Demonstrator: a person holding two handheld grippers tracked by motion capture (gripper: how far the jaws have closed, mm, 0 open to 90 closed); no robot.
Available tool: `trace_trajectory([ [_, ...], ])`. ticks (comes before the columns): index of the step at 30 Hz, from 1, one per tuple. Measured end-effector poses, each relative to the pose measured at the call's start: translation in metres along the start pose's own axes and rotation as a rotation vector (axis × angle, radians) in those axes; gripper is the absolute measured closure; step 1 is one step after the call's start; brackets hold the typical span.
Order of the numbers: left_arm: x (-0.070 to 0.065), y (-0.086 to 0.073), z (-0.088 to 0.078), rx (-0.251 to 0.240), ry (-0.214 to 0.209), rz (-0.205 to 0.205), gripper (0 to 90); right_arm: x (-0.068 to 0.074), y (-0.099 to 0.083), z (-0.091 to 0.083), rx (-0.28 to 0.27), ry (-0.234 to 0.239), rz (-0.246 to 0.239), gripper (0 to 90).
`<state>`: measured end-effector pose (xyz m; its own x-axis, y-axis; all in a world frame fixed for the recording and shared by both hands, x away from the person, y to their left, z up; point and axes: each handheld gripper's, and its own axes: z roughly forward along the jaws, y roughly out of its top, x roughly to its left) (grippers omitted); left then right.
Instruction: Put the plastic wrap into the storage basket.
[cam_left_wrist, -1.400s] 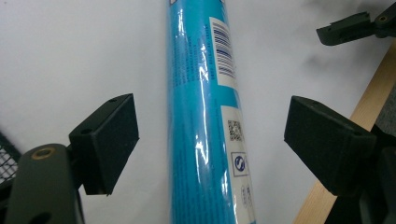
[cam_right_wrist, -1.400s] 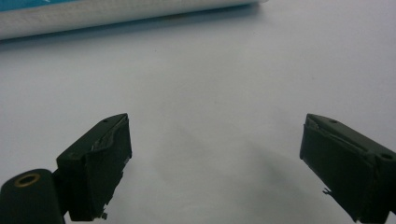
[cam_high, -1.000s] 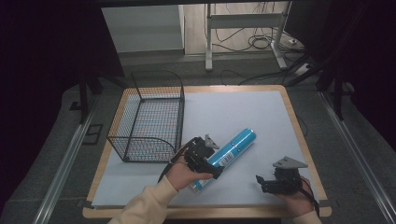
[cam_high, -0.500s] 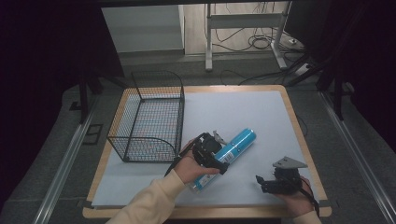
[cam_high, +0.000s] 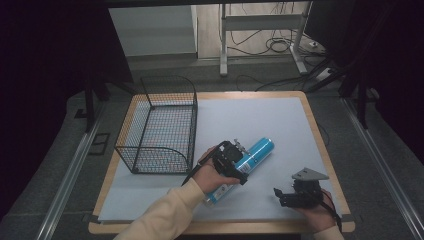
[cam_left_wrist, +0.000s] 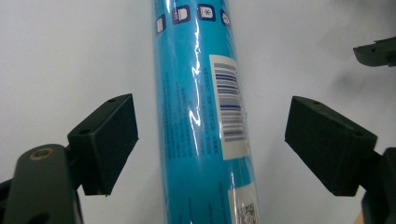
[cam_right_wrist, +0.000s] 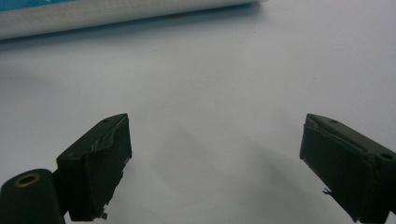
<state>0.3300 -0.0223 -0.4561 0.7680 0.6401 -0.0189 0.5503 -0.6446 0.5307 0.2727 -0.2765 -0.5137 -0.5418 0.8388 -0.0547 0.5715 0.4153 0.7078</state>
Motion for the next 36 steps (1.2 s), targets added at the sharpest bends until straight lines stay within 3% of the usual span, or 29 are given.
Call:
trace_trajectory([
  [11,0.002,0.016,0.024,0.067,-0.012,-0.008,16.6,0.000,0.000,0.001,0.005,0.000,-0.004,9.5],
  [14,0.003,0.017,0.028,0.083,-0.010,-0.006,16.5,0.000,0.000,0.001,0.005,-0.001,-0.005,9.5],
  [17,0.008,0.018,0.036,0.101,-0.005,-0.036,16.4,0.000,0.000,0.001,0.004,-0.001,-0.005,9.6],
  [27,0.010,0.019,0.051,0.180,-0.019,-0.042,18.1,0.000,-0.001,0.002,0.009,-0.001,-0.008,9.6],
  [32,0.010,0.020,0.059,0.218,-0.015,-0.046,22.3,0.000,-0.001,0.002,0.012,0.000,-0.005,9.6],
  [36,0.009,0.020,0.061,0.222,-0.015,-0.046,29.0,0.000,-0.001,0.002,0.013,0.000,-0.004,9.6],
])
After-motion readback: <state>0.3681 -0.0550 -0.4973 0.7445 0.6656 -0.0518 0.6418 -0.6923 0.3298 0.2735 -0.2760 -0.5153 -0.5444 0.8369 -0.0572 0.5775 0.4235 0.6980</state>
